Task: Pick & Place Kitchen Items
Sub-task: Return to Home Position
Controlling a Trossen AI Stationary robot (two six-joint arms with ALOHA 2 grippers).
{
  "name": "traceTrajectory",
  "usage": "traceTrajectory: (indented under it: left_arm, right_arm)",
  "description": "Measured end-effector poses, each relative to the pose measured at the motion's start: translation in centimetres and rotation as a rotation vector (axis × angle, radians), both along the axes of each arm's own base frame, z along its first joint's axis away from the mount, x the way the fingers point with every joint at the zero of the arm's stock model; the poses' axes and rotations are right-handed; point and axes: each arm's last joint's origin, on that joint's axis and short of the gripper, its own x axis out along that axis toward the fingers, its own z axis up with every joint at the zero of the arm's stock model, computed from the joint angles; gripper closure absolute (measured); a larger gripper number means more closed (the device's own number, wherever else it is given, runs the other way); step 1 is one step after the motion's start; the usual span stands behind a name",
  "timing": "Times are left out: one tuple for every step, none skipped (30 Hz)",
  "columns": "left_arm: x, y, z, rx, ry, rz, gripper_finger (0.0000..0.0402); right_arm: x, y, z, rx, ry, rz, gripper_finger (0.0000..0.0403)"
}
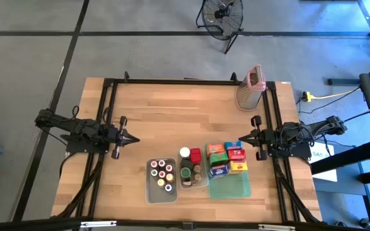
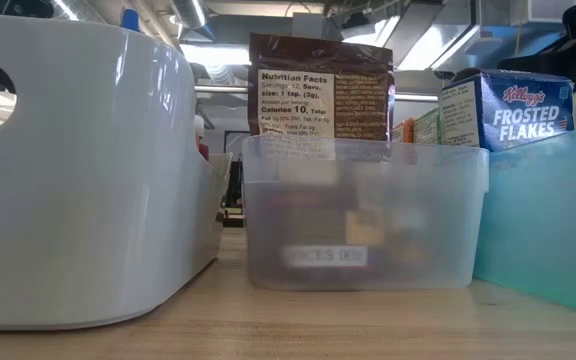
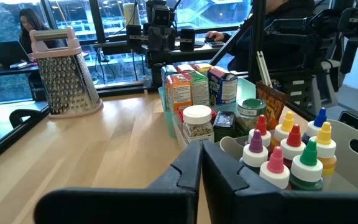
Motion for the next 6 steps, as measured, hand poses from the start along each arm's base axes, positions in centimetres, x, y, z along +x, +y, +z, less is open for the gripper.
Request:
traceTrajectory:
  left_arm:
    - [0.00, 0.00, 0.00, 0.000, 0.000, 0.000, 0.0391]
    - [0.00, 0.00, -0.01, 0.000, 0.000, 0.000, 0.0391]
    - [0.00, 0.00, 0.00, 0.000, 0.000, 0.000, 0.0391]
    - [0.00, 0.00, 0.00, 0.000, 0.000, 0.000, 0.0391]
    - [0.00, 0.00, 0.00, 0.000, 0.000, 0.000, 0.0392]
    - [0.00, 0.00, 0.00, 0.000, 0.000, 0.000, 0.0393]
  right_arm:
    - [0.00, 0.00, 0.00, 0.000, 0.000, 0.000, 0.0400]
    - [0.00, 0.00, 0.00, 0.000, 0.000, 0.000, 0.0400]
    - [0.00, 0.00, 0.00, 0.000, 0.000, 0.000, 0.0400]
    - [0.00, 0.00, 0.00, 0.000, 0.000, 0.000, 0.0400]
    - [0.00, 0.00, 0.00, 0.000, 0.000, 0.000, 0.0400]
    - [0.00, 0.00, 0.00, 0.000, 0.000, 0.000, 0.0400]
